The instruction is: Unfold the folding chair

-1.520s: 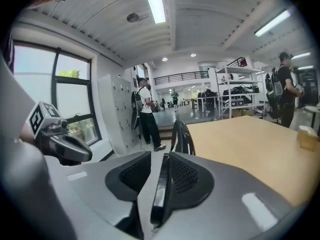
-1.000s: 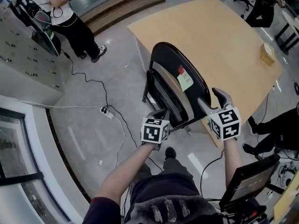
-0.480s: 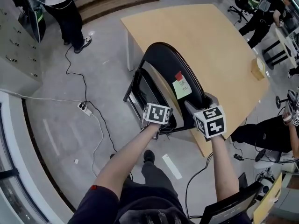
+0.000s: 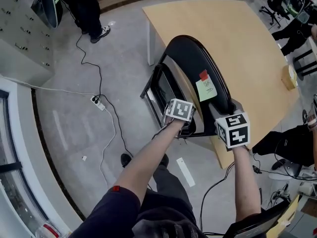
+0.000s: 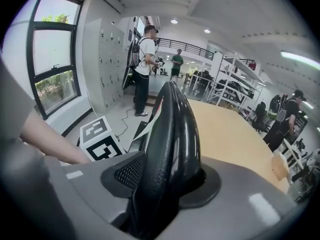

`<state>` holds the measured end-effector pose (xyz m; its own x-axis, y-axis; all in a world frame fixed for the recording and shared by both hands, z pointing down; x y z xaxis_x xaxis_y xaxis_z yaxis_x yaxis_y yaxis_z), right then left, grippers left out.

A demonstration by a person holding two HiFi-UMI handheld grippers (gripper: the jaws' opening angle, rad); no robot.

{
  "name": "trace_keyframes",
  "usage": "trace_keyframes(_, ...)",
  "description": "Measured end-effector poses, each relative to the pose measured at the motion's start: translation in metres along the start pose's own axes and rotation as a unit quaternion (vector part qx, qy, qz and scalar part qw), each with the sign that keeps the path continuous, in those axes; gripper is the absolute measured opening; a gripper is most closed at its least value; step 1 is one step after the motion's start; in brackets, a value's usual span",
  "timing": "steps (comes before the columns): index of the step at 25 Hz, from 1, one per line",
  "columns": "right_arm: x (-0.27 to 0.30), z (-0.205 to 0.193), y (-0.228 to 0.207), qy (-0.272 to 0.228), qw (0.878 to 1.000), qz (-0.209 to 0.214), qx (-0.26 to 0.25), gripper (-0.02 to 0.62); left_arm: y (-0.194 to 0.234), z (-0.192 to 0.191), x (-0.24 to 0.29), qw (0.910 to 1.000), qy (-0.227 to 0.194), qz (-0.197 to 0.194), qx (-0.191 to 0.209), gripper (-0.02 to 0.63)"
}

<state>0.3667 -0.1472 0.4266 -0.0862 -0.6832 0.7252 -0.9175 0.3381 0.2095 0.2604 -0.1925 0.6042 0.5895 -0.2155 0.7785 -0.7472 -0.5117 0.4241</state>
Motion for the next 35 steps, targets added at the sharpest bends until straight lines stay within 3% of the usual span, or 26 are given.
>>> trace_keyframes(5,0.001,-0.001,0.0,0.005,1.0,0.007,0.02,0.169,0.003,-0.009,0.008,0.9946,0.011,-0.055,-0.088,0.336)
trace_keyframes(8,0.001,-0.001,-0.003,0.011,1.0,-0.003,0.024,0.167,-0.007,-0.007,0.007,0.996,0.0,-0.055,-0.07,0.259)
trace_keyframes(10,0.002,-0.001,-0.001,0.012,1.0,-0.004,0.025,0.167,-0.006,-0.008,0.005,0.9967,-0.01,-0.05,-0.063,0.252)
trace_keyframes(21,-0.007,0.004,0.011,0.016,0.999,-0.004,0.031,0.166,0.006,-0.024,-0.025,0.9958,-0.022,-0.063,-0.062,0.247)
trace_keyframes(35,-0.009,0.008,0.042,0.014,0.999,-0.001,0.042,0.167,0.05,-0.066,-0.073,0.9923,-0.036,-0.077,-0.09,0.247)
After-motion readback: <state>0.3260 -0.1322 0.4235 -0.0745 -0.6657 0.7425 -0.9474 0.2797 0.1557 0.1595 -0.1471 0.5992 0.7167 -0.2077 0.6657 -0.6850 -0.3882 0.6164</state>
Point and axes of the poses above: the fingertips, and each gripper's own axes: x forward along the fingers, y to its left, z out of its top, the point moved 6 cm from there along -x, backward along the fingers, and after that the axes turned 3 degrees about -z, right-handed, at the moved point
